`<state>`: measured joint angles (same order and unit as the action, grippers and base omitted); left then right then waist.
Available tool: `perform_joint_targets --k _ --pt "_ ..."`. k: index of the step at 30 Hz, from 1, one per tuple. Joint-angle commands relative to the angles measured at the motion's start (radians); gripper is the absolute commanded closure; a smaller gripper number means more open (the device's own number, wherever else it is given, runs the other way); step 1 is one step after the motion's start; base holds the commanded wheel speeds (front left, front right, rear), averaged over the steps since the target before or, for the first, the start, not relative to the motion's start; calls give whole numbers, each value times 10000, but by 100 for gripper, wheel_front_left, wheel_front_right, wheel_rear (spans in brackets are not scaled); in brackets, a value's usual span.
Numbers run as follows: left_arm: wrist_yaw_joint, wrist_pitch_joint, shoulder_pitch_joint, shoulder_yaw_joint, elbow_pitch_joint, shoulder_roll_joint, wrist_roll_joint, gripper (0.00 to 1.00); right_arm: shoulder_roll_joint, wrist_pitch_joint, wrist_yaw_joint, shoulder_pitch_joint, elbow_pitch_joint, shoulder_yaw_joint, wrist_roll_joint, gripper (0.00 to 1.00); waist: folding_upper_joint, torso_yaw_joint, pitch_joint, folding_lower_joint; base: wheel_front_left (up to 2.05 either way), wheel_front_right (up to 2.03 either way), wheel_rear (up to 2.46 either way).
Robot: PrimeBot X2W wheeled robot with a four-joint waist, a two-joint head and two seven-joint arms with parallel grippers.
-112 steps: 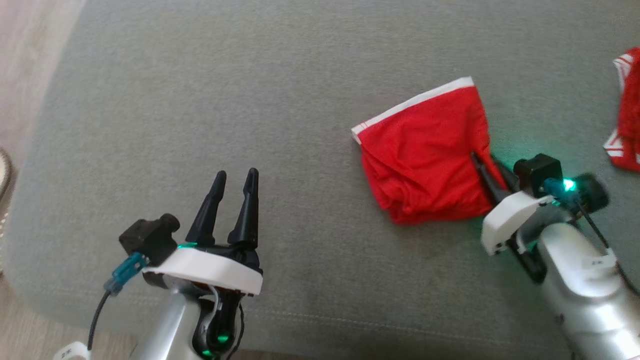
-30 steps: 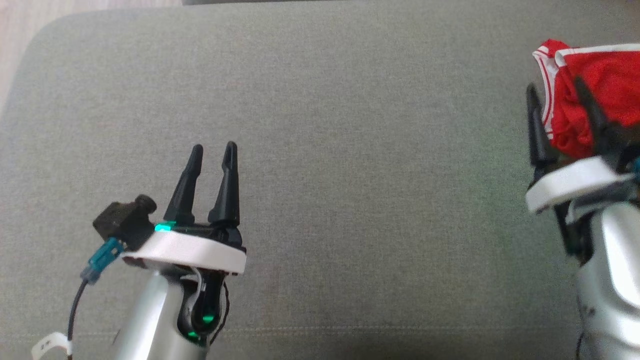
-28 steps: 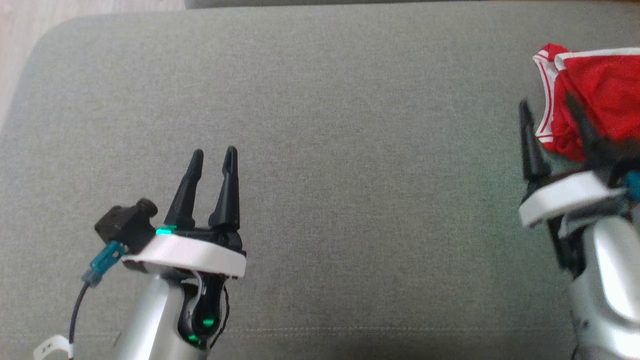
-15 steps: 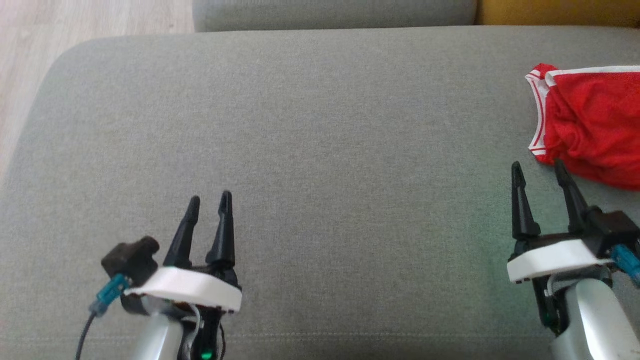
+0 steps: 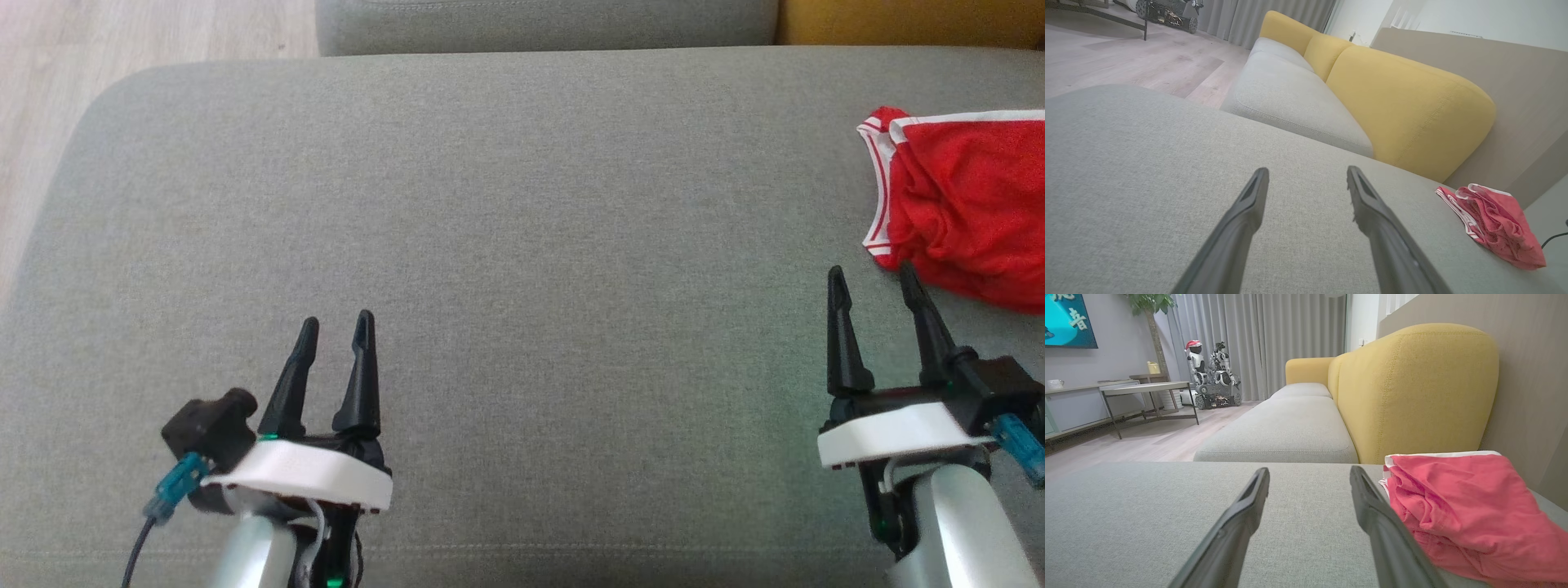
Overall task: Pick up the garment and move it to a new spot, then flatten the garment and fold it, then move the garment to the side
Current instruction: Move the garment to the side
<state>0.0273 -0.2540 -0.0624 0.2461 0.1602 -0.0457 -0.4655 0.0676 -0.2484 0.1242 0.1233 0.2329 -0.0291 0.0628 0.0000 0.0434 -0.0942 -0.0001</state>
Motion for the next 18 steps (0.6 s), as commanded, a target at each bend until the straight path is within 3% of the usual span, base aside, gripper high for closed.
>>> perform_joint_targets --k 1,18 --pt "54 -78 -190 -336 -401 -45 -26 0 -46 -131 65 117 -427 266 -21 0 0 24 9 1 0 0 0" --pt "589 -78 9 -709 -531 -45 -502 0 -115 -133 65 55 -436 487 351 0 0 155 125 1 0 0 0"
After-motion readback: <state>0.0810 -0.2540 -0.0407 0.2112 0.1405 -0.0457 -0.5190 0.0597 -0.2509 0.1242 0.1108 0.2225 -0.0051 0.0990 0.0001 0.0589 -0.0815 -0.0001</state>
